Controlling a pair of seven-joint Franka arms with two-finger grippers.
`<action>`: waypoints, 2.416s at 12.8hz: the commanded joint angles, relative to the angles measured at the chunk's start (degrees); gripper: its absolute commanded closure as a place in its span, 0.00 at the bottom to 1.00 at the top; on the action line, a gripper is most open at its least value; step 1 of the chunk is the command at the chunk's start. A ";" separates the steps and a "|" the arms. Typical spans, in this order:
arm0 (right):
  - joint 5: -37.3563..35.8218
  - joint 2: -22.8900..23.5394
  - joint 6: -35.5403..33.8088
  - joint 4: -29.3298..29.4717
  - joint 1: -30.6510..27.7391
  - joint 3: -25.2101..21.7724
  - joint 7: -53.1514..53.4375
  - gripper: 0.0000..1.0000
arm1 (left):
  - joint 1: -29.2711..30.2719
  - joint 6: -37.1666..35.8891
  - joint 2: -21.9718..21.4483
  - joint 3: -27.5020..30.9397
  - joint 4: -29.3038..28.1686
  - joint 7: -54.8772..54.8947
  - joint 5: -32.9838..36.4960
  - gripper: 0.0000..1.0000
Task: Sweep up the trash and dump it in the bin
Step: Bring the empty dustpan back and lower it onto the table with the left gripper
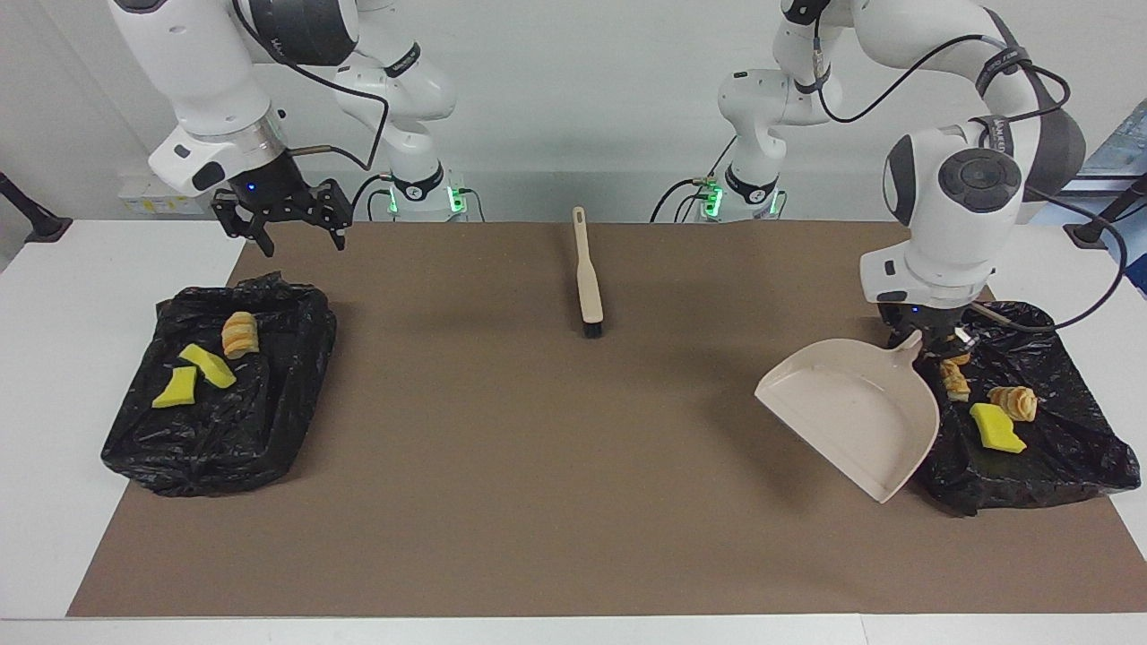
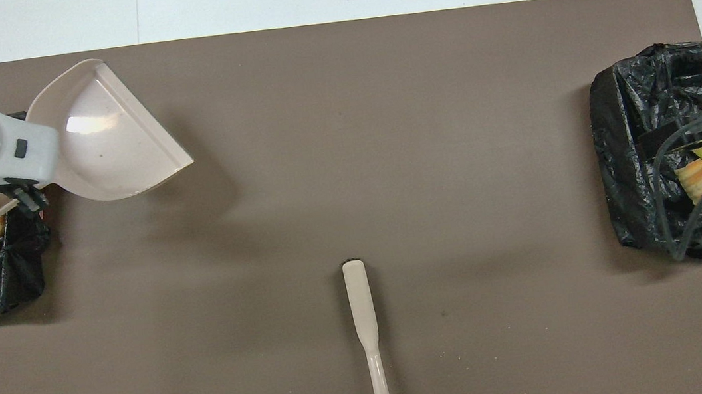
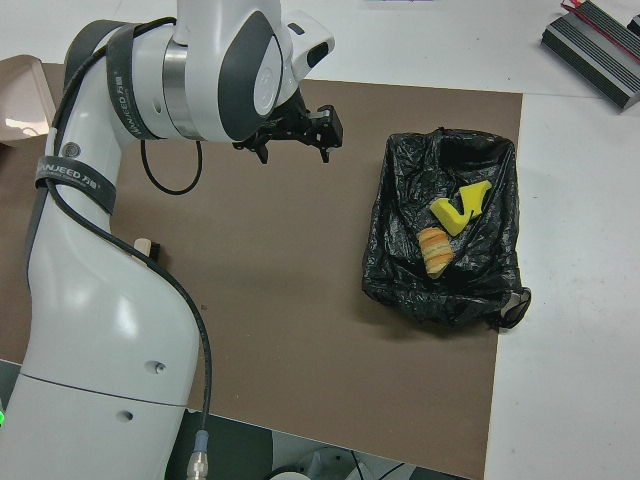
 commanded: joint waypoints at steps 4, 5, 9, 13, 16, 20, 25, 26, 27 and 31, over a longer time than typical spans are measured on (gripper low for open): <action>-0.16 -0.13 0.64 0.09 -0.31 0.33 0.84 0.00 | -11.68 0.39 2.56 0.96 -0.71 -28.04 -7.58 1.00; -0.16 -0.13 0.56 0.09 -0.31 0.33 0.84 0.00 | -13.00 1.45 3.17 1.05 -0.27 -33.57 -11.15 1.00; -0.16 -0.13 0.64 0.09 -0.40 0.33 0.84 0.00 | -19.59 6.02 6.60 0.96 1.75 -50.56 -15.74 1.00; -0.16 -0.13 0.64 0.09 -0.31 0.33 0.84 0.00 | -23.64 5.59 12.91 0.79 11.40 -61.73 -17.69 1.00; -0.16 -0.13 0.56 0.09 -0.40 0.33 0.84 0.00 | -24.87 6.20 14.69 0.70 13.44 -64.65 -18.40 1.00; -0.16 -0.13 0.64 0.09 -0.40 0.33 0.84 0.00 | -26.70 6.29 20.03 0.78 17.03 -66.05 -19.72 1.00; -0.16 -0.13 0.64 0.09 -0.40 0.33 0.84 0.00 | -29.71 5.77 22.87 0.61 17.76 -66.76 -19.89 1.00; -0.16 -0.13 0.64 0.09 -0.40 0.33 0.84 0.00 | -29.80 5.68 22.86 0.61 17.75 -66.76 -19.81 1.00; -0.16 -0.13 0.56 0.09 -0.31 0.33 0.84 0.00 | -29.80 5.68 22.69 0.61 17.49 -66.76 -19.72 1.00; -0.16 -0.13 0.64 0.09 -0.31 0.33 0.84 0.00 | -30.41 5.68 21.90 0.61 14.68 -66.94 -19.63 1.00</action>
